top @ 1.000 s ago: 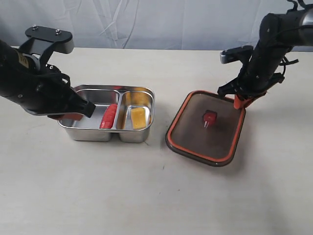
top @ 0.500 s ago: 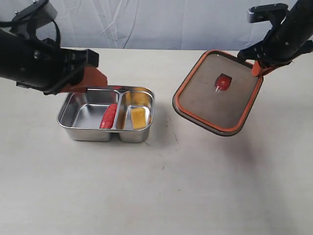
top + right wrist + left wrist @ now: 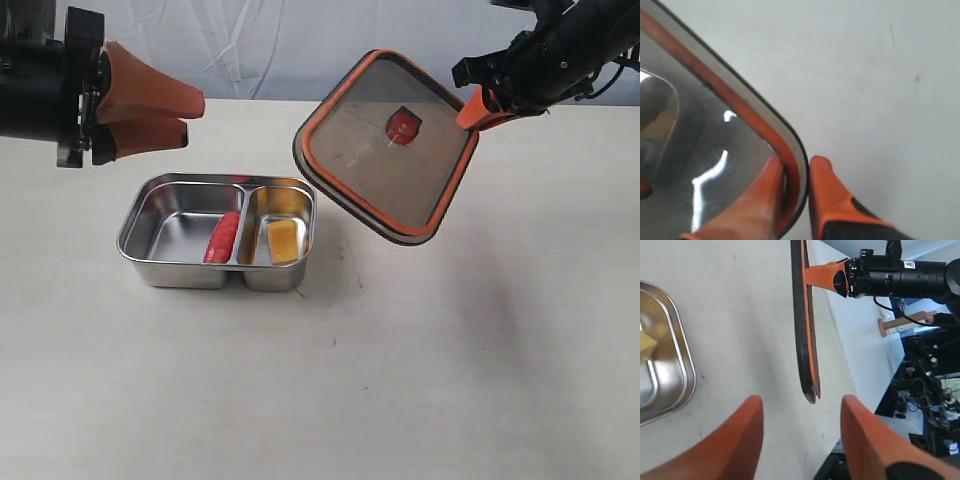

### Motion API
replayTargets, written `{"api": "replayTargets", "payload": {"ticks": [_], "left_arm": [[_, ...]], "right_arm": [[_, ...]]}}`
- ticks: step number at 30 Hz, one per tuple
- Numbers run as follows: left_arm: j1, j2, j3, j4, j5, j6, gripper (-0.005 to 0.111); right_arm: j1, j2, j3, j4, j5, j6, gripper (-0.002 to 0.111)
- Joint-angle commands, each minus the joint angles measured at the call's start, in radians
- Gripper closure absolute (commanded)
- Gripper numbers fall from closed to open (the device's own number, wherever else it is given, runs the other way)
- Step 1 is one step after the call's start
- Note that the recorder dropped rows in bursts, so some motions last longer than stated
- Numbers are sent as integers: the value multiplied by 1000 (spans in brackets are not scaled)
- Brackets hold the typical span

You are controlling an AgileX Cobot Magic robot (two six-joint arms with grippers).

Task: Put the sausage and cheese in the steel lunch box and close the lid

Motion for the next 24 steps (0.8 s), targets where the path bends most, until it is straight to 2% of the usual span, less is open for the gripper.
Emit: {"api": "replayTargets", "payload": {"ticks": [1,14,24], "left_arm": [[5,63,2,-81,76,58,60],[-1,168,2,-131,76,115,60],[-7,168,2,-148,76,132,60]], "right_arm": [[-3,-14,0,84,31,-58,109],[88,-12,0,83,21,-69,109],[102,-5,0,88,-8,-69,109]]}}
